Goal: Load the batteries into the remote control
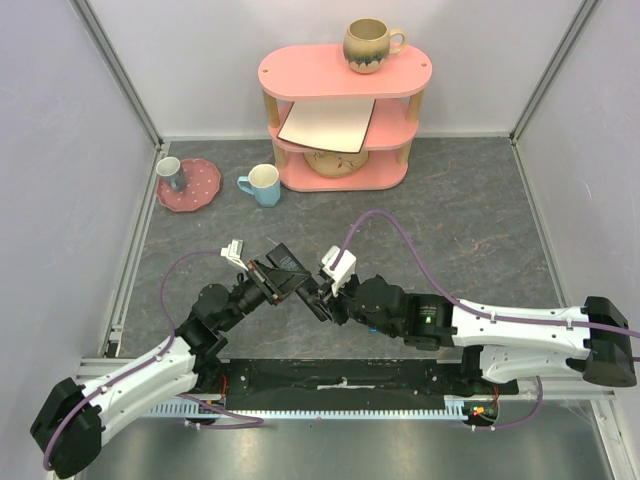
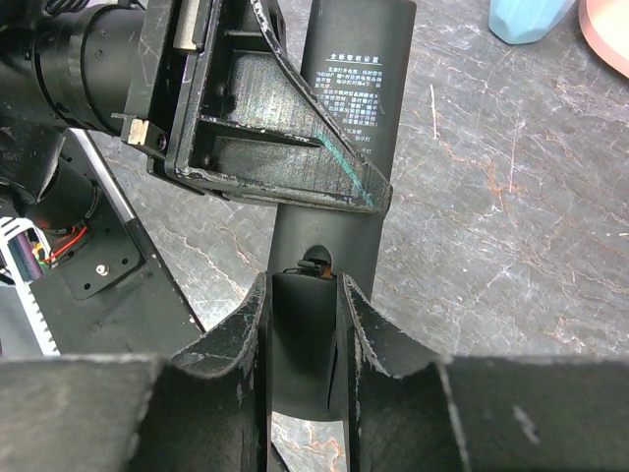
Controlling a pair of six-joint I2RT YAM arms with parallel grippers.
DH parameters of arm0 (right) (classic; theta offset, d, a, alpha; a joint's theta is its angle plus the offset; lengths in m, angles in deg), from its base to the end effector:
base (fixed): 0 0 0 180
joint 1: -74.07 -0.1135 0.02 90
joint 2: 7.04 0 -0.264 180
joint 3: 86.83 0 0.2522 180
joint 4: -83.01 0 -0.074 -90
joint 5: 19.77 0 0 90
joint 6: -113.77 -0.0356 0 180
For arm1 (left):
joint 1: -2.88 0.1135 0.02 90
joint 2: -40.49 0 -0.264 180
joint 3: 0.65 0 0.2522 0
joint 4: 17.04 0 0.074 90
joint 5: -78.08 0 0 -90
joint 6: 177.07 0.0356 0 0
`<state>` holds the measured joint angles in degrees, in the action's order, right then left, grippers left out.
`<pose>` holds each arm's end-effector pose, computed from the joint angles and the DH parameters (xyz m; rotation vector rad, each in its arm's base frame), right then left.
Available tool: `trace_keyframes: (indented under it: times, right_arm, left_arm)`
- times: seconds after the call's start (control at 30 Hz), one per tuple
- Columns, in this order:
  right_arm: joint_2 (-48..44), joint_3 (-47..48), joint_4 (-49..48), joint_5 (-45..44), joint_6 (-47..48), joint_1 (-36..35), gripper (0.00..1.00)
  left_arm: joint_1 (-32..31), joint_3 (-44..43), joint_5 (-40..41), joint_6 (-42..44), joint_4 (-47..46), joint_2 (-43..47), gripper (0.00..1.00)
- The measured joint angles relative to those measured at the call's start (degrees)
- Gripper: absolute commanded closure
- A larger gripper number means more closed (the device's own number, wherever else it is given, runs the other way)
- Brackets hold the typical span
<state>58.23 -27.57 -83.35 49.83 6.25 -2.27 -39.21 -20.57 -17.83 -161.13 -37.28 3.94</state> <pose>0.0738 0.2512 0.2908 -0.7427 1.8216 0.7650 0.1154 -0.1091 0.2054 -0.3931 1.7248 -1.6450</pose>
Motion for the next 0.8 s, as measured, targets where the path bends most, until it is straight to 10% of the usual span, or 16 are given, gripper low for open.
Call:
trace_keyframes:
  times: [0.8]
  right_arm:
    - [-0.02,1.64,2.97,-0.83,-0.7,0.0,0.63]
  left_arm:
    - [-0.04,0.0,-0.26,-0.02,-0.39,0.55,0.98]
